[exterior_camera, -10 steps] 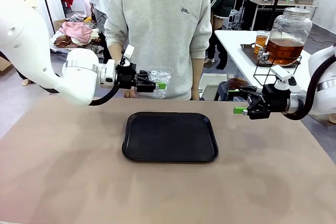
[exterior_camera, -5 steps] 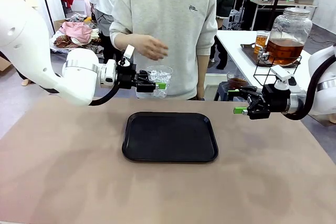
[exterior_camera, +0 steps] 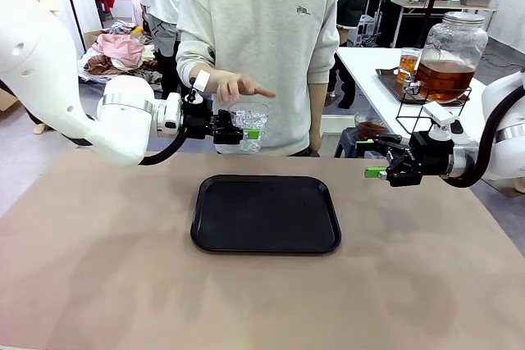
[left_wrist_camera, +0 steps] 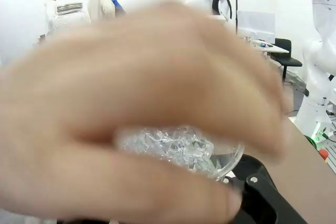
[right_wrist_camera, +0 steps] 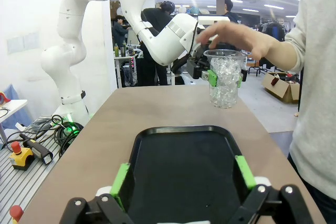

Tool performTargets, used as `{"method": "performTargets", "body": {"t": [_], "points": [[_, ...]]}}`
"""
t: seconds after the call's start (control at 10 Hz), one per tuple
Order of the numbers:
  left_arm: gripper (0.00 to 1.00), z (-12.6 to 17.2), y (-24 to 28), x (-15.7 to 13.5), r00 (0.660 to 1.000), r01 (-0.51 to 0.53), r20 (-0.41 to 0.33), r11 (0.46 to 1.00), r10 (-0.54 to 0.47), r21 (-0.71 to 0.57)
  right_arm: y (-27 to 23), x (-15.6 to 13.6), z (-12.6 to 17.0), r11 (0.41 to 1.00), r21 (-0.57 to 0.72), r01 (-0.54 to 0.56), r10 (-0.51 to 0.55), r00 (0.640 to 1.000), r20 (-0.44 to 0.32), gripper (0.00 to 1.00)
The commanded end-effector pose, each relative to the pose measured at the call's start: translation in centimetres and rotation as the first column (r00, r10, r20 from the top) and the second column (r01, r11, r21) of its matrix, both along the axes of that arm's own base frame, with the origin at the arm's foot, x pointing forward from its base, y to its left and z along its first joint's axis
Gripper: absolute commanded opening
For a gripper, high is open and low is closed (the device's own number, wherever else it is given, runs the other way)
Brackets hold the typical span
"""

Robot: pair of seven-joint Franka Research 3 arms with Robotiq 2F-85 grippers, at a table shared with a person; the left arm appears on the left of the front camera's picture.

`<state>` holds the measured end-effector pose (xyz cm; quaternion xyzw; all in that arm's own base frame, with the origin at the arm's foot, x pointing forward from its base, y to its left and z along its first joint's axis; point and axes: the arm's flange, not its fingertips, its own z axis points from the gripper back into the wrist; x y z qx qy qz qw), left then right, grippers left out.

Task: Pour the drink into the iced cup.
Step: Open the gripper to release the iced cup you were holding.

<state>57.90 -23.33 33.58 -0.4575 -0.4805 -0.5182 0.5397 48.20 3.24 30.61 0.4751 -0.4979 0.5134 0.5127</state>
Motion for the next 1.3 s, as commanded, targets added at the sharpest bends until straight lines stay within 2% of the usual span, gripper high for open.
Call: {"method": "performTargets", "body": {"t": [0.0, 1.2], "points": [[0.51, 0.08, -0.05, -0.16, 1.000, 0.000, 0.014, 1.000, 0.000, -0.003, 0.15, 0.33, 0.29, 1.000, -0.006, -0.003, 0.003, 1.000, -0.004, 1.00], [0.51, 0.08, -0.05, -0.16, 1.000, 0.000, 0.014, 1.000, 0.000, -0.003, 0.15, 0.33, 0.29, 1.000, -0.006, -0.003, 0.003, 1.000, -0.004, 1.00]]}}
